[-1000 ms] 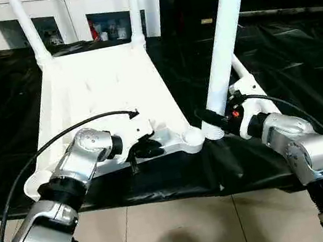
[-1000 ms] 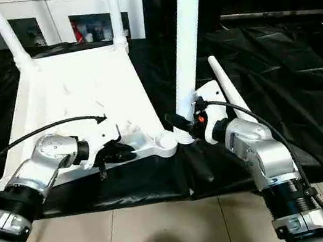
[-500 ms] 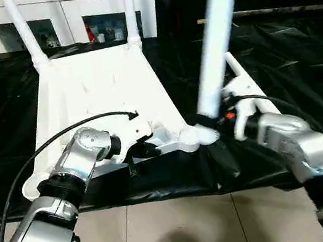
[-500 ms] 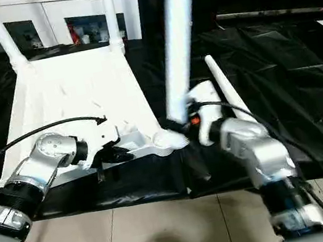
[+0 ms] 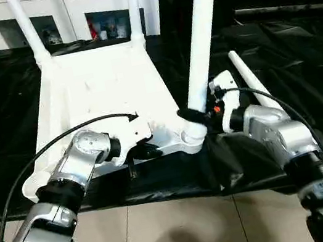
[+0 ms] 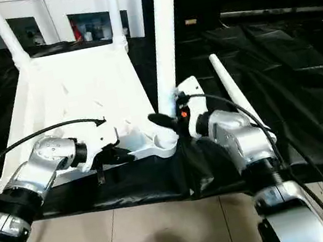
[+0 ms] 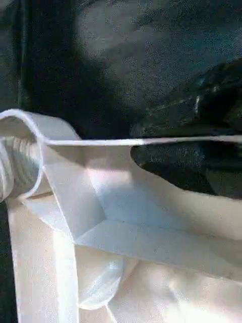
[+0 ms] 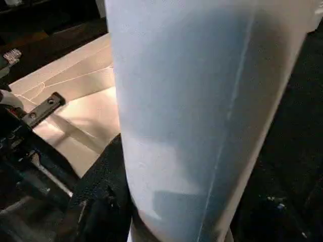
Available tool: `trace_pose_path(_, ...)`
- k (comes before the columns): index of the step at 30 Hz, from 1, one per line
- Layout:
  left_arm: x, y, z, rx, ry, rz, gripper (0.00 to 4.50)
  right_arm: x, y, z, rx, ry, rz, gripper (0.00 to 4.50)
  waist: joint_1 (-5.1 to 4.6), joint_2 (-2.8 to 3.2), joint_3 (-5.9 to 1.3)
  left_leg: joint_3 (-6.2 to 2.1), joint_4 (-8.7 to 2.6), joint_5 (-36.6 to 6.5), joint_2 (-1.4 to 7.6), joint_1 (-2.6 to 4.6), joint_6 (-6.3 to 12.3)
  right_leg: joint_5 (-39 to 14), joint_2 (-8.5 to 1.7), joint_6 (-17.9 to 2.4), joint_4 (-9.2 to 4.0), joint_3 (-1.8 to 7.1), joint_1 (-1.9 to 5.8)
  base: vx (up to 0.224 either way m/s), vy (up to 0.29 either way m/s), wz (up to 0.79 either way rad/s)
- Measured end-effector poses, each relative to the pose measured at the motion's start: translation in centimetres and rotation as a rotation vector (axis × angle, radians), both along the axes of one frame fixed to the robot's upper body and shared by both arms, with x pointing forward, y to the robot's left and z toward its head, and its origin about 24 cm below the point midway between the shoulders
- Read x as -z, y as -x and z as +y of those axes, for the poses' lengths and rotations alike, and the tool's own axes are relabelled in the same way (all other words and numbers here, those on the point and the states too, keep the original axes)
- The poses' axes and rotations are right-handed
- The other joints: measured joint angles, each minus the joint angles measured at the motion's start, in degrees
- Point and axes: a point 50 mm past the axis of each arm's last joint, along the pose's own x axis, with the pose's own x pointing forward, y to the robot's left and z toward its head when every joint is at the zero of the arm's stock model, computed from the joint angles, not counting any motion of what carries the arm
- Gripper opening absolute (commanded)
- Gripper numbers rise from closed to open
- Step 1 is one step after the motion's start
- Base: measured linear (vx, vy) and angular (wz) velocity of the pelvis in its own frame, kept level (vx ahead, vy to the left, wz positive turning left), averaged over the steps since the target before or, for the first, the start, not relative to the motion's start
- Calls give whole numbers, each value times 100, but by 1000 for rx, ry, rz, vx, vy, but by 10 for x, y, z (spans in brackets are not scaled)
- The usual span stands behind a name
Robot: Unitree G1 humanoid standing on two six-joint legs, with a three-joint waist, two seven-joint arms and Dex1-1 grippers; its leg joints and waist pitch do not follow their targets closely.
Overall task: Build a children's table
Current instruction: Insert table leg to table base
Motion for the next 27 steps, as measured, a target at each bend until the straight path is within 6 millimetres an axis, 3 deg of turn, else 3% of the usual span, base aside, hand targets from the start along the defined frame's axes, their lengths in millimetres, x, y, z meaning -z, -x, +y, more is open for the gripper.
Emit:
trace_pose_path(2, -2, 0, -1, 5, 5, -19, 89, 0, 0, 3, -7, -8, -2, 191, -4, -13, -2, 0, 1, 0, 0, 0, 0, 0, 0, 0, 0, 1, 0, 0, 0, 0)
trace_pose_path(13, 0, 3, 9, 11, -44, -13, 89, 3, 0, 8, -26, -27, -4, 191, -5, -23, -7, 1, 0, 1, 0, 0, 1, 0, 0, 0, 0, 1, 0, 0, 0, 0)
trace_pose_path(21, 0, 3, 10, -1, -39, 1, 15, 7, 1, 10, -34, -36, 6, 191, -1, -30, -10, 0, 0, 1, 0, 0, 1, 0, 0, 0, 0, 1, 0, 0, 0, 0)
trace_pose_path(27, 0, 4, 11, -7, -20, 24, 0, 9, 1, 10, -40, -34, 9, 191, -8, -35, -7, 1, 0, 1, 0, -1, 2, -1, 0, 2, -1, 1, -1, 0, 0, 0)
